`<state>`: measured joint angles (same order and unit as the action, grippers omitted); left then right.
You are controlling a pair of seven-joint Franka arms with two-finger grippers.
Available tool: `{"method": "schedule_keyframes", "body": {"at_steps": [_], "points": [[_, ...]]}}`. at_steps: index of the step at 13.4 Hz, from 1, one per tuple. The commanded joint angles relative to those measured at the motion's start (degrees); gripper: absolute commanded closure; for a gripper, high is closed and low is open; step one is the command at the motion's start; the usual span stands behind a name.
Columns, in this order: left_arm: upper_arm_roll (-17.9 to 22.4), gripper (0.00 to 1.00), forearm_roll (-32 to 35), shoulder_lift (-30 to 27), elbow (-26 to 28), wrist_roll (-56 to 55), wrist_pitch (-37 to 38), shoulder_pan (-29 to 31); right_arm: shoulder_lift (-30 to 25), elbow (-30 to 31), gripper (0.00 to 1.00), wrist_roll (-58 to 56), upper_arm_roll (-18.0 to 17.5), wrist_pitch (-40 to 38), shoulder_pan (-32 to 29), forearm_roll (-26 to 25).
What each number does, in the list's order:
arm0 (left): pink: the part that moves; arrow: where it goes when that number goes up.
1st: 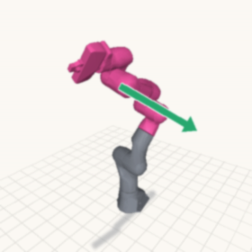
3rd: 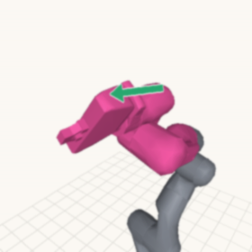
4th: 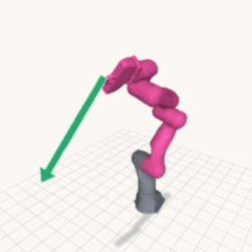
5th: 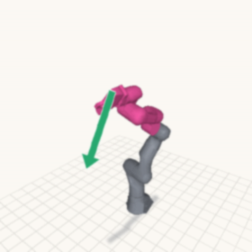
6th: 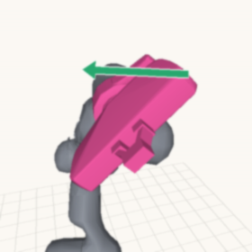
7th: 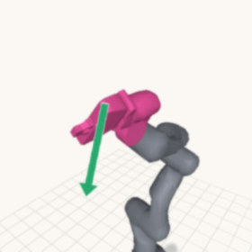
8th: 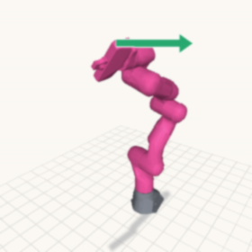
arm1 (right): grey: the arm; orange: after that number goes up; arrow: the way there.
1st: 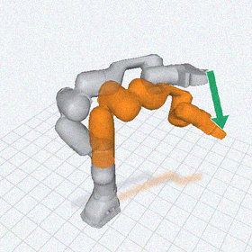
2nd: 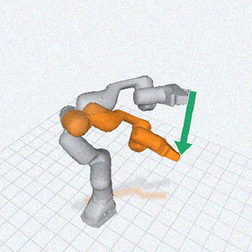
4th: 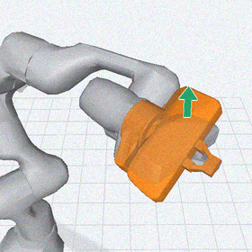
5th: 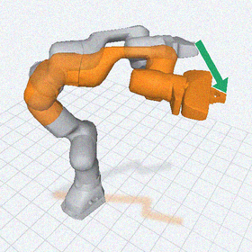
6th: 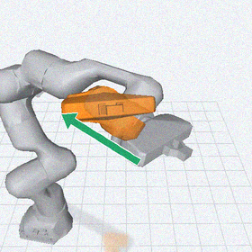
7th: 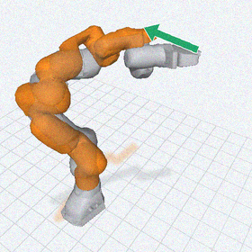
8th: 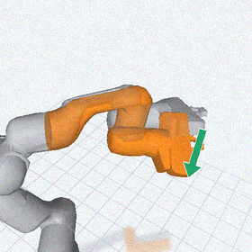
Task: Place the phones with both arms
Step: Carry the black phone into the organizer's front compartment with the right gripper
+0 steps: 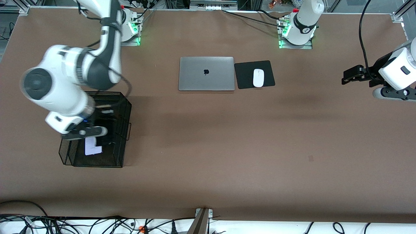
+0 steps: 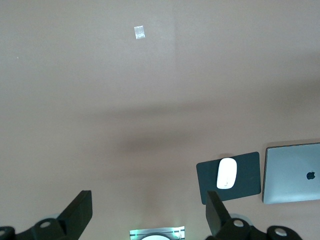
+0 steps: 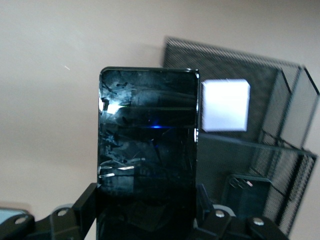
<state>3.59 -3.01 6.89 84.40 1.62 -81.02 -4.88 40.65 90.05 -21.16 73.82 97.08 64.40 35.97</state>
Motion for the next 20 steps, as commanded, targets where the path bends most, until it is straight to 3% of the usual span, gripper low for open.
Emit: {"method": "schedule_keyframes", "body": {"at_steps": [1, 4, 5, 10, 15, 20], "points": [[-0.16, 0.00, 1.43, -1.09, 0.59, 1.45, 0.25, 0.22, -5.67, 11.51, 1.00, -1.69, 4.20, 2.05, 6.68, 0.06], [-0.16, 0.00, 1.43, -1.09, 0.59, 1.54, 0.25, 1.18, -5.49, 26.09, 1.00, -1.52, 13.78, 14.06, 21.60, 0.24], [-0.16, 0.00, 1.43, -1.09, 0.59, 1.54, 0.25, 1.62, -5.40, 28.75, 1.00, -1.52, 14.16, 17.24, 23.30, 0.24], [-0.16, 0.00, 1.43, -1.09, 0.59, 1.54, 0.16, 2.59, -5.23, 33.52, 1.00, -1.78, 13.64, 23.86, 21.66, 1.29], [-0.60, 0.00, 1.43, -1.09, 0.59, 1.54, 0.08, 2.59, -4.79, 33.17, 1.00, -2.22, 9.60, 23.95, 16.12, 10.24], [-0.69, 0.00, 1.43, -1.00, 0.59, 1.63, -0.19, 2.59, -3.74, 33.08, 1.00, -2.31, 7.48, 24.30, 14.97, 12.37]]}}
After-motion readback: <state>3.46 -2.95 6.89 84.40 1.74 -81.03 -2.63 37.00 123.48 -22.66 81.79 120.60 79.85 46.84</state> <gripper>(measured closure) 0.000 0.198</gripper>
